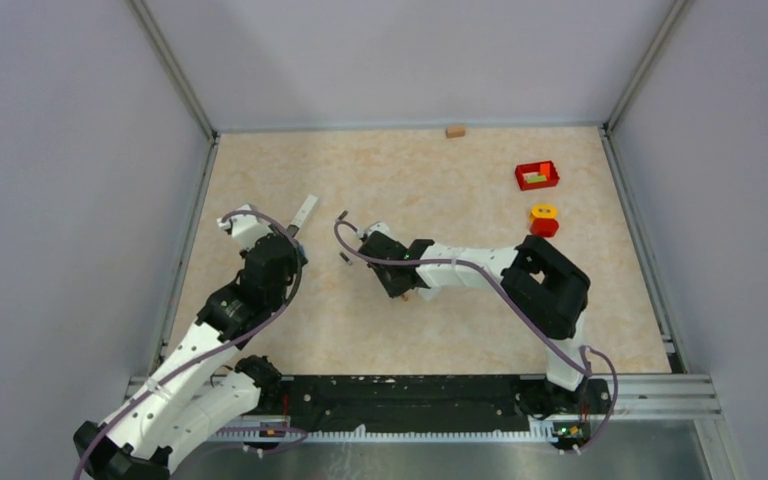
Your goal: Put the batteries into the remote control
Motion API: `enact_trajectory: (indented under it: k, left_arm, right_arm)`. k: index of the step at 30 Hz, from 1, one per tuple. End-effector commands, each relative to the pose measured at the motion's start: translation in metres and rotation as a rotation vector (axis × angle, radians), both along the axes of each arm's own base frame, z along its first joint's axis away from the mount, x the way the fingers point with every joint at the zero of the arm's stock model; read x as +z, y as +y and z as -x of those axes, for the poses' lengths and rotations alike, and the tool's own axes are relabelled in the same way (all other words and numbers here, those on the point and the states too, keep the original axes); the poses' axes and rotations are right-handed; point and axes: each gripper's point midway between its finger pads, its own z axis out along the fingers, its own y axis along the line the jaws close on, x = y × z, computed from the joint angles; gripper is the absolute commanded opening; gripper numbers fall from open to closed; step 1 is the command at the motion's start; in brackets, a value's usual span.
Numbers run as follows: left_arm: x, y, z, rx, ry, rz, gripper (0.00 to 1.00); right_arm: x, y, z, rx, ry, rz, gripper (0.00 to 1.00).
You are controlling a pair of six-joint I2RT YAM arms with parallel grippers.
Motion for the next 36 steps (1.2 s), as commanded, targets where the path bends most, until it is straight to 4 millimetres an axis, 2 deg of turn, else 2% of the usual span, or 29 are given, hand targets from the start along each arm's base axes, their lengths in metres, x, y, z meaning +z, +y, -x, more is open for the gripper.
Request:
enact_trajectory:
  k: [1,4,7,14,17,19,23,27,32,35,36]
  left_arm:
    - [0.014,-0.004,-0.005,-0.005,-0.066,0.045,0.00]
    - [0.015,-0.007,-0.006,-0.017,-0.073,0.054,0.00]
    - [0.017,-0.009,-0.007,-0.029,-0.080,0.059,0.00]
    - [0.015,-0.014,-0.008,-0.047,-0.077,0.071,0.00]
    - [0.018,-0.021,-0.009,-0.083,-0.087,0.087,0.00]
    - [0.021,-0.031,-0.010,-0.124,-0.103,0.115,0.00]
    - [0.038,-0.059,-0.016,-0.236,-0.171,0.222,0.00]
    - [0.049,-0.087,-0.023,-0.313,-0.213,0.352,0.00]
    - [0.076,-0.115,-0.030,-0.392,-0.309,0.542,0.00]
    - [0.095,-0.127,-0.031,-0.426,-0.357,0.674,0.00]
    - [0.100,-0.130,-0.031,-0.437,-0.363,0.707,0.00]
  right_arm:
    - [0.001,-0.003,0.003,-0.035,0.030,0.024,0.20]
    - [0.002,-0.002,0.005,-0.043,0.044,0.026,0.26]
    - [0.000,-0.007,0.009,-0.073,0.081,0.044,0.28]
    - [-0.010,-0.012,0.011,-0.131,0.119,0.029,0.12]
    - [0.002,-0.011,0.002,-0.163,0.075,-0.004,0.08]
    - [0.021,-0.013,-0.008,-0.209,0.023,-0.050,0.08]
    - [0.084,-0.022,-0.020,-0.326,-0.048,-0.207,0.08]
    - [0.158,-0.022,-0.018,-0.395,-0.117,-0.458,0.09]
    - [0.250,-0.016,-0.010,-0.430,-0.162,-0.826,0.09]
    - [0.290,-0.008,-0.010,-0.420,-0.193,-0.960,0.09]
    - [0.298,-0.005,-0.012,-0.414,-0.203,-0.972,0.09]
